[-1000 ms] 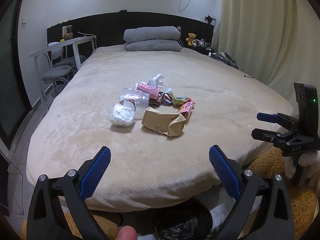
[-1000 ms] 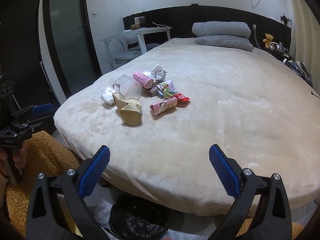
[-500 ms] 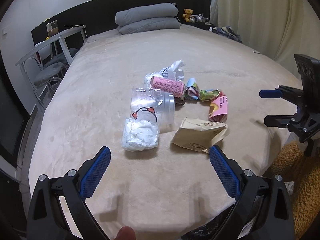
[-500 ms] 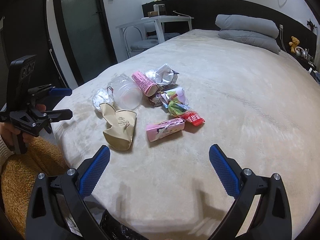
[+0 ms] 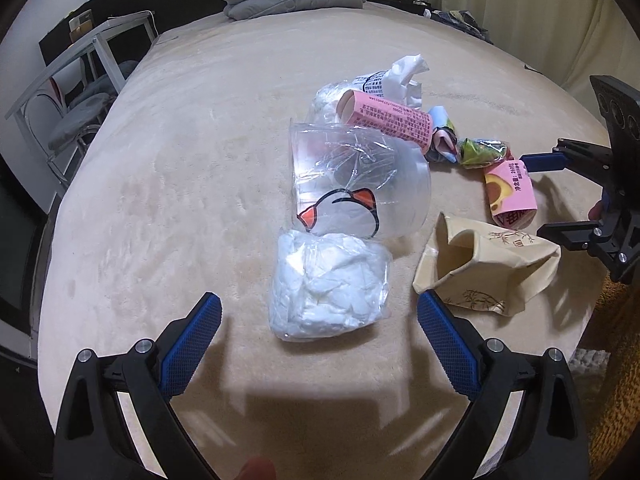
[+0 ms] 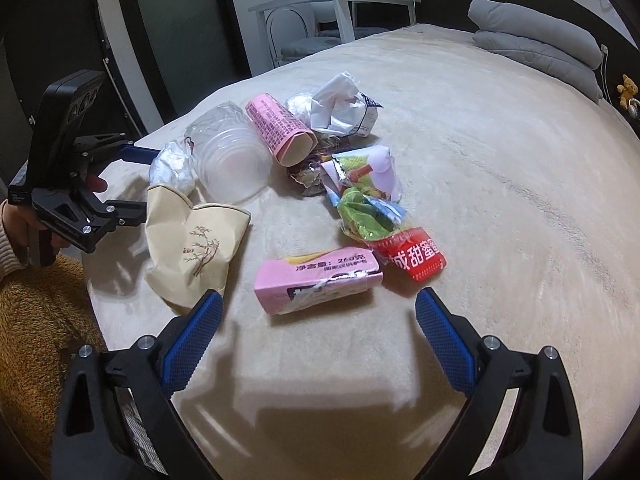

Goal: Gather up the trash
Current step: 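Grasp the white tissue bundle with the left tool while the right tool grasps the pink tube, then carry the tissue bundle and pink tube down over the black trash bin with both tools, then open the left tool over the bin while the right tool releases the pink tube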

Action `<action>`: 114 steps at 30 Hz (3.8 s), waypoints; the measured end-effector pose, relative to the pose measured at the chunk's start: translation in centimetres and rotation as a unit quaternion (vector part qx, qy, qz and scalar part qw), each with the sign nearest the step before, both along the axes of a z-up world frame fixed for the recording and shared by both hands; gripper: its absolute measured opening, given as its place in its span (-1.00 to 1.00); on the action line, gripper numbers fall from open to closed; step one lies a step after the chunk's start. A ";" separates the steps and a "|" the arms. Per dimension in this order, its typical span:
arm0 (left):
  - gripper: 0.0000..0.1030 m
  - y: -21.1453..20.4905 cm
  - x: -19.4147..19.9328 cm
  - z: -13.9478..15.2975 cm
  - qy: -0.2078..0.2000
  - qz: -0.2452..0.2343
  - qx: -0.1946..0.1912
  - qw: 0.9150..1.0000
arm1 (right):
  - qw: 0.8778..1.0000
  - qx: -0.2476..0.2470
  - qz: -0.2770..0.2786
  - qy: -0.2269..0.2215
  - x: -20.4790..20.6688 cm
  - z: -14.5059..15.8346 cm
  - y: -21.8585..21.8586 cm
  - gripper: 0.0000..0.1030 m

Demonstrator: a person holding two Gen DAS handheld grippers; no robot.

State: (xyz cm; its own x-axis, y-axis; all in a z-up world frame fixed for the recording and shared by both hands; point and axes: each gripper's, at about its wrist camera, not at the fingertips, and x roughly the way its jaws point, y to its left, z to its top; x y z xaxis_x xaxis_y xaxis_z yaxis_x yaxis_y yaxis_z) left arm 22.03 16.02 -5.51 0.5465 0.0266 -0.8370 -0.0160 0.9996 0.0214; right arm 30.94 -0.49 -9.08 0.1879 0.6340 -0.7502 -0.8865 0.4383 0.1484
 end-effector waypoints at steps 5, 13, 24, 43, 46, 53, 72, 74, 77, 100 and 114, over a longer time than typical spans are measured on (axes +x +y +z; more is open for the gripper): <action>0.64 0.8 0.8 0.0 -0.002 -0.001 -0.017 1.000 | 1.000 -0.005 0.002 0.001 1.0 -0.3 0.6 0.70; 0.04 1.1 0.9 0.4 -0.010 0.005 -0.035 0.999 | 1.000 -0.002 0.005 -0.004 0.9 0.4 0.3 0.21; 0.03 0.1 -0.9 2.3 -0.041 0.018 -0.040 0.998 | 1.000 0.019 -0.006 -0.013 -0.6 1.8 -1.2 0.21; 0.03 -5.8 -9.9 6.1 -0.153 0.035 -0.078 0.984 | 0.989 0.122 -0.087 -0.008 -8.4 5.8 -8.2 0.21; 0.03 -7.2 -11.6 6.3 -0.172 0.027 -0.090 0.981 | 0.987 0.131 -0.093 -0.009 -10.2 5.8 -9.3 0.21; 0.03 -9.7 -15.1 6.3 -0.201 0.016 -0.115 0.973 | 0.983 0.151 -0.109 -0.007 -14.2 5.6 -11.6 0.21; 0.03 -14.8 -21.1 4.1 -0.189 -0.004 -0.172 0.967 | 0.970 0.173 -0.144 0.087 -21.5 3.0 -15.2 0.21; 0.03 -15.3 -21.5 3.4 -0.178 0.000 -0.181 0.967 | 0.970 0.169 -0.147 0.096 -22.1 2.6 -15.2 0.21; 0.03 -15.8 -22.3 2.4 -0.156 0.007 -0.190 0.969 | 0.970 0.158 -0.152 0.108 -22.7 1.9 -14.9 0.21; 0.03 -18.2 -19.7 -7.1 0.081 0.090 -0.179 0.976 | 0.954 -0.004 -0.215 0.209 -22.5 -6.1 -12.3 0.21; 0.03 -18.4 -17.2 -12.9 0.198 0.109 -0.190 0.955 | 0.916 -0.074 -0.243 0.309 -20.5 -12.5 -11.1 0.21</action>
